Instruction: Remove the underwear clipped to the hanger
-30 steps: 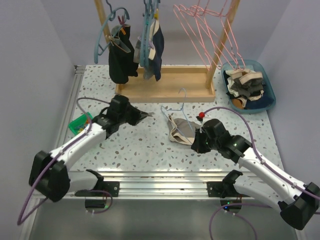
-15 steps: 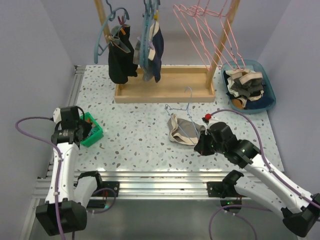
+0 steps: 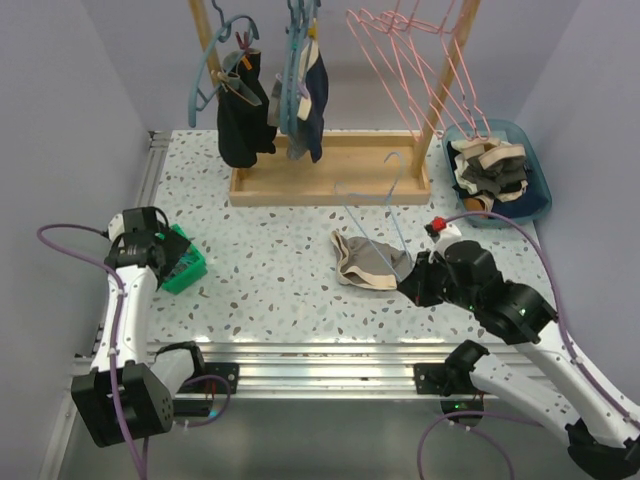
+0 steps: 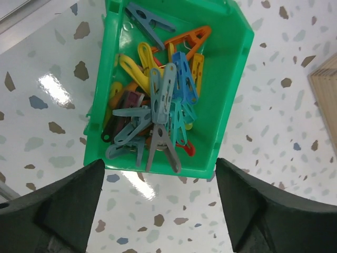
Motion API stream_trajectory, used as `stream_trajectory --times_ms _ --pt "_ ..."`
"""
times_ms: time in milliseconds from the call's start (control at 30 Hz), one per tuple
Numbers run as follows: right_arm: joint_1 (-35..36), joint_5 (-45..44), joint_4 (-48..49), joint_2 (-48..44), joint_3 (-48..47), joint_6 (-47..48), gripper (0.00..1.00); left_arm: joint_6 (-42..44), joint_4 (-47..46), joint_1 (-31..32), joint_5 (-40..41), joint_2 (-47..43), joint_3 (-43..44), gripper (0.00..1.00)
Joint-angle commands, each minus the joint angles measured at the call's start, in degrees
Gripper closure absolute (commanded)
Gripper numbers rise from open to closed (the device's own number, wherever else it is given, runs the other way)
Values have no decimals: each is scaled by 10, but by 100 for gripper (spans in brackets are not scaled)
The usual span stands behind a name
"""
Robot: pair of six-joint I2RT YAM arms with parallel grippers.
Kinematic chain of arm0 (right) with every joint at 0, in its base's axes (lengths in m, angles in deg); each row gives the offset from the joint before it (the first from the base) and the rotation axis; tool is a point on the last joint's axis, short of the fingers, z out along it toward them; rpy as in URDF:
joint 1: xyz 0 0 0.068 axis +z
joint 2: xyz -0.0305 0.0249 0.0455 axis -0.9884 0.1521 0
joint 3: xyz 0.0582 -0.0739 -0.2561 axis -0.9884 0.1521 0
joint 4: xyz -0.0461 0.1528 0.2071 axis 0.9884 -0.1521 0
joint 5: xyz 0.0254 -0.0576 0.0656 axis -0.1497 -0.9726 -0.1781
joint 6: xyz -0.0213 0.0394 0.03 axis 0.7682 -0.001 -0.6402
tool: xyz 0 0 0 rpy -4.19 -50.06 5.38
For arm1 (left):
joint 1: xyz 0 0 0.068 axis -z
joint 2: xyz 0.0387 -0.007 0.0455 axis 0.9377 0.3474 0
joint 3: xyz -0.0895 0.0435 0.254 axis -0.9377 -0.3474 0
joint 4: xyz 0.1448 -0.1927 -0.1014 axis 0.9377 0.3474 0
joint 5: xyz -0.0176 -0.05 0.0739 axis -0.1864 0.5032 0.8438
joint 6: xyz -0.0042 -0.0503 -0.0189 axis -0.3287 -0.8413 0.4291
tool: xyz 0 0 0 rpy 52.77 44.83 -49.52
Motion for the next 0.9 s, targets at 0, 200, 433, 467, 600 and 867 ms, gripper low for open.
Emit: stream_trajectory --times_ms 0,200,433,467,600,867 --pt "-1 -44 -24 -1 -53 9 100 7 -18 -5 -2 -14 35 9" --pt "-1 -115 -38 39 -129 64 100 13 2 -5 -25 -19 59 0" --pt "-1 -154 55 158 -235 164 100 9 8 -1 -69 -45 65 0" --pt "-1 -160 73 175 -248 171 100 8 1 0 -75 -47 61 0" --pt "-9 -185 111 303 -341 193 100 17 -27 3 -120 -57 24 0" --pt "-73 -137 101 519 -621 178 100 30 -35 5 -166 -72 10 0"
